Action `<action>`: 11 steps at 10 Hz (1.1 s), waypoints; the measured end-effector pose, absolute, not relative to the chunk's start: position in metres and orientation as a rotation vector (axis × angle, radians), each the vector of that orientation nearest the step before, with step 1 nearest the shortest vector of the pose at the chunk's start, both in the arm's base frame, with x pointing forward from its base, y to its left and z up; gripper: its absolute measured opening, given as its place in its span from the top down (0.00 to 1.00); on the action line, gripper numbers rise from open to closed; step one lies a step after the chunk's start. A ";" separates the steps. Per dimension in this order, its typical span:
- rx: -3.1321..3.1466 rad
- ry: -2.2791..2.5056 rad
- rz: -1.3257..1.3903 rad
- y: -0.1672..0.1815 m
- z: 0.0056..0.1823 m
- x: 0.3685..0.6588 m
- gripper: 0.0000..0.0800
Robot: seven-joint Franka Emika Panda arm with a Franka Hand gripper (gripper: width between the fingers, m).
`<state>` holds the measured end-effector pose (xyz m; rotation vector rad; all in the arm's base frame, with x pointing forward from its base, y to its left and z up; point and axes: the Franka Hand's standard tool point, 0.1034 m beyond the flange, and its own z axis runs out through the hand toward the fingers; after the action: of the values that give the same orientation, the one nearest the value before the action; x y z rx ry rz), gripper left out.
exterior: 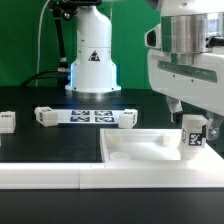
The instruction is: Assemble one leg
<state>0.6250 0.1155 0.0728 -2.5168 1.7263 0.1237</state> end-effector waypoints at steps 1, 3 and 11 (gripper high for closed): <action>-2.578 1.630 0.120 0.115 0.073 0.625 0.19; -2.727 1.359 0.115 0.115 0.074 0.625 0.19; -3.079 0.400 0.097 0.113 0.077 0.629 0.19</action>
Offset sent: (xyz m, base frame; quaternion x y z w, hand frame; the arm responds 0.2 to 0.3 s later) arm 0.0054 0.0014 0.0041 -0.0251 0.0133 -0.1843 0.9825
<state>0.6290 0.1127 0.0770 -3.0786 0.3998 0.0967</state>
